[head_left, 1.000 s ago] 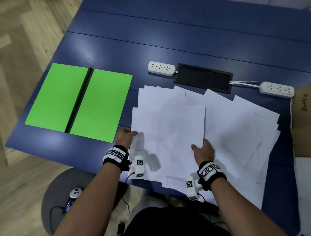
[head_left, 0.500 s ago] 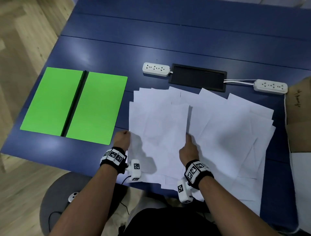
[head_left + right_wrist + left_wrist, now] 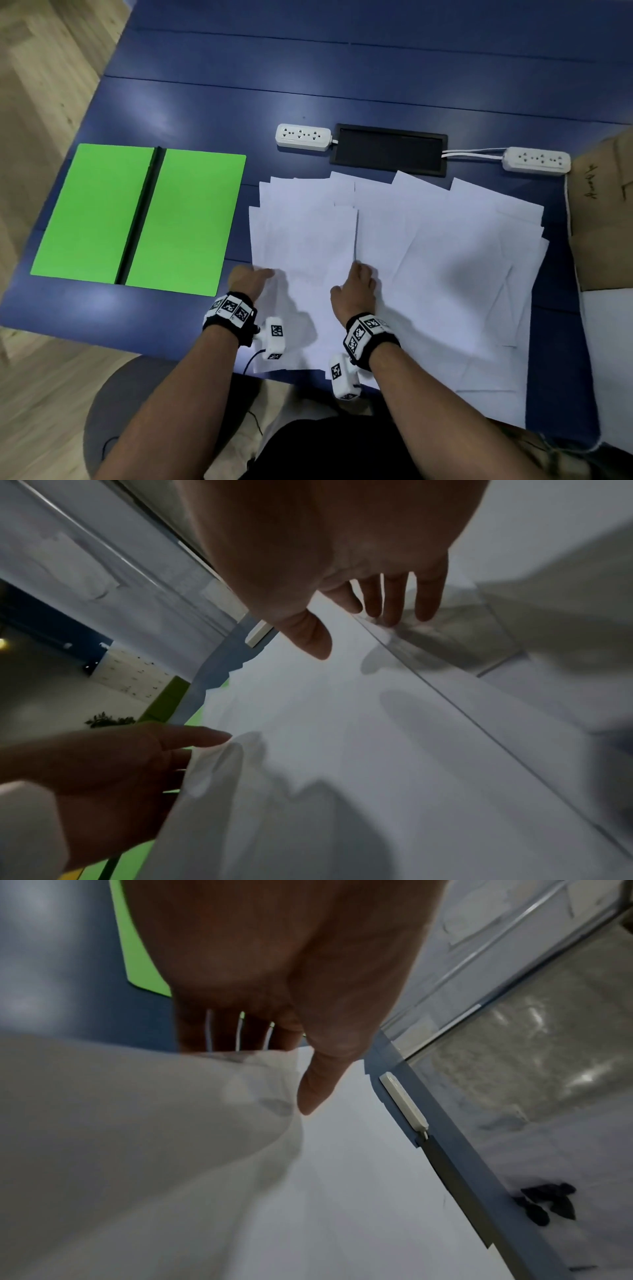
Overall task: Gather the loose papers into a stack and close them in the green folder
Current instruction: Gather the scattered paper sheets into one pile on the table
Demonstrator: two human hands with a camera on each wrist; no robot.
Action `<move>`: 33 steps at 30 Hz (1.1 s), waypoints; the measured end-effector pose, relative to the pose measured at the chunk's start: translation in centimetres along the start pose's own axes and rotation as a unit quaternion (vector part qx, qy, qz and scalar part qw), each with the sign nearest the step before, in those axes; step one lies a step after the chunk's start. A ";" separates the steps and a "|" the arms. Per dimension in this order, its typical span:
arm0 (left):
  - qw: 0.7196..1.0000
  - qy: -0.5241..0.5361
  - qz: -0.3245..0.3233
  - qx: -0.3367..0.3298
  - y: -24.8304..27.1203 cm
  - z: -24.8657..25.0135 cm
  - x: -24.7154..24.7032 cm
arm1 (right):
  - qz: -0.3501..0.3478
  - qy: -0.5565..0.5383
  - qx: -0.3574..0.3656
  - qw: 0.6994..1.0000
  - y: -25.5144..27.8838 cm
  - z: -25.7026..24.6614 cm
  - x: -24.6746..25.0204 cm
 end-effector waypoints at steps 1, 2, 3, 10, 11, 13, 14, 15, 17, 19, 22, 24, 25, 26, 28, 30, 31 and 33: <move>1.000 -0.001 0.003 -0.007 0.3 0.3 0.1 | -0.014 0.000 0.005 1.000 -0.1 -0.1 -0.3; 1.000 0.007 0.005 -0.015 0.3 0.4 0.2 | -0.037 -0.009 0.018 0.999 -0.4 -0.3 -0.8; 1.000 0.022 0.000 -0.015 0.5 0.6 0.1 | -0.071 -0.024 0.035 0.997 -0.6 -0.6 -1.2; 1.000 0.005 -0.019 0.012 -0.5 -1.5 -0.2 | 0.099 -0.150 0.040 0.983 -1.8 5.0 7.7; 1.000 0.003 -0.019 0.013 -0.6 -1.7 -0.1 | 0.175 -0.129 -0.015 0.976 -1.7 7.6 10.4; 1.000 -0.008 -0.020 0.009 -0.7 -1.7 -0.1 | 0.268 -0.093 -0.194 0.939 -0.7 13.5 14.8; 1.000 -0.016 -0.023 0.008 -0.6 -1.5 0.0 | 0.277 -0.089 -0.274 0.917 0.0 15.6 16.1; 1.000 -0.018 -0.023 0.004 -0.1 -1.1 -0.1 | 0.274 -0.087 -0.317 0.904 0.4 17.0 17.1; 1.000 -0.010 -0.012 -0.008 0.4 -0.7 0.0 | 0.258 -0.087 -0.323 0.906 0.1 18.1 17.8; 1.000 -0.011 -0.009 -0.019 0.7 -0.6 -0.2 | 0.260 -0.096 -0.311 0.909 -0.5 18.6 18.2; 1.000 0.001 -0.010 -0.026 1.2 -1.0 -0.4 | 0.262 -0.115 -0.302 0.909 -0.9 19.4 18.5; 0.999 0.015 -0.014 -0.032 1.4 -1.1 -0.5 | 0.262 -0.096 -0.264 0.923 -1.0 19.5 19.1; 0.999 0.025 -0.019 -0.035 1.4 -1.2 -0.6 | 0.261 -0.063 -0.238 0.933 -1.2 19.4 19.6; 0.999 0.031 -0.022 -0.038 1.5 -1.3 -0.6 | 0.259 -0.027 -0.211 0.942 -1.4 19.2 20.1; 0.998 0.034 -0.025 -0.040 1.6 -1.3 -0.7 | 0.256 0.009 -0.164 0.953 -2.1 18.9 21.2; 0.998 0.036 -0.027 -0.039 1.4 -1.3 -0.7 | 0.243 0.015 -0.136 0.960 -3.0 18.9 21.8; 0.998 0.037 -0.027 -0.041 1.3 -1.3 -0.8 | 0.232 0.016 -0.131 0.964 -3.5 18.9 22.0; 0.998 0.047 -0.029 -0.044 1.1 -1.2 -0.8 | 0.211 0.031 -0.139 0.967 -4.4 18.7 22.3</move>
Point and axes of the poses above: each hand's wrist, its own y-axis away from the middle knuckle, its own x-axis out of the back of the hand, z = x × y, the point moved 6 cm from there along -y, towards the middle knuckle, and after that the axes turned 11 degrees about -y, right-handed, at the moved point
